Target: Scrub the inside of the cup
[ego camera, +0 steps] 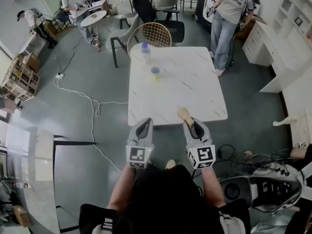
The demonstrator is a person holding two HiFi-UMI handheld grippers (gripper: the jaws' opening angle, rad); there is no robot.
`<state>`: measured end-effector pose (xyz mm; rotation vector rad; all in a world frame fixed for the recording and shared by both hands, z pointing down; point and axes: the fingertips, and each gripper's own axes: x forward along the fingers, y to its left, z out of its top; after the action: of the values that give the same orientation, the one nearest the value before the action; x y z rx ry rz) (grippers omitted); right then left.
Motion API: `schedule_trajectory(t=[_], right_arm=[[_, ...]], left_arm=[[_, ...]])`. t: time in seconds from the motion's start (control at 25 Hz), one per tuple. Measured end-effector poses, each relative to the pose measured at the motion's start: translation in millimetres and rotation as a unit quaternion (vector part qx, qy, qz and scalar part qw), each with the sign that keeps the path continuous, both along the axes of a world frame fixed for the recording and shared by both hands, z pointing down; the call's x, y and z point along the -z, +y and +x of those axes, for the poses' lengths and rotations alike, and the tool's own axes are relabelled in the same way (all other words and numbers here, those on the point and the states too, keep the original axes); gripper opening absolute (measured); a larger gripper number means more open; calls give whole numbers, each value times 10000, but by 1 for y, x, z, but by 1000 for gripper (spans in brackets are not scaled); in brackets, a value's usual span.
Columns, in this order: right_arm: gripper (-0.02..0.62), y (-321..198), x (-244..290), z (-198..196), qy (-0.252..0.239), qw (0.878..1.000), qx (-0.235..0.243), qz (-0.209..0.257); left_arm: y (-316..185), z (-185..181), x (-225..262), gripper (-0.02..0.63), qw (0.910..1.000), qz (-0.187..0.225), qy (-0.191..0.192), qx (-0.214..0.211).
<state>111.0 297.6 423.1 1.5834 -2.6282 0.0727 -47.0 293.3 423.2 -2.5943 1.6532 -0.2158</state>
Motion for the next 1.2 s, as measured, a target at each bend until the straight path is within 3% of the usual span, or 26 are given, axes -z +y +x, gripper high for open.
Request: schedule_trajectory(t=[0.16, 0.4, 0.8, 1.2], right_arm=[[110, 21, -10, -18, -6, 10000, -25, -2], [110, -4, -3, 17, -150, 9998, -21, -109], [110, -6, -3, 28, -221, 9996, 130, -107], [110, -45, -14, 34, -289, 9993, 100, -200]], left_arm=[[21, -18, -11, 8, 10000, -17, -17, 0], [-1, 14, -3, 8, 9999, -68, -38, 83], [3, 29, -3, 8, 9998, -91, -44, 160], [-39, 37, -11, 8, 9997, -177, -128, 108]])
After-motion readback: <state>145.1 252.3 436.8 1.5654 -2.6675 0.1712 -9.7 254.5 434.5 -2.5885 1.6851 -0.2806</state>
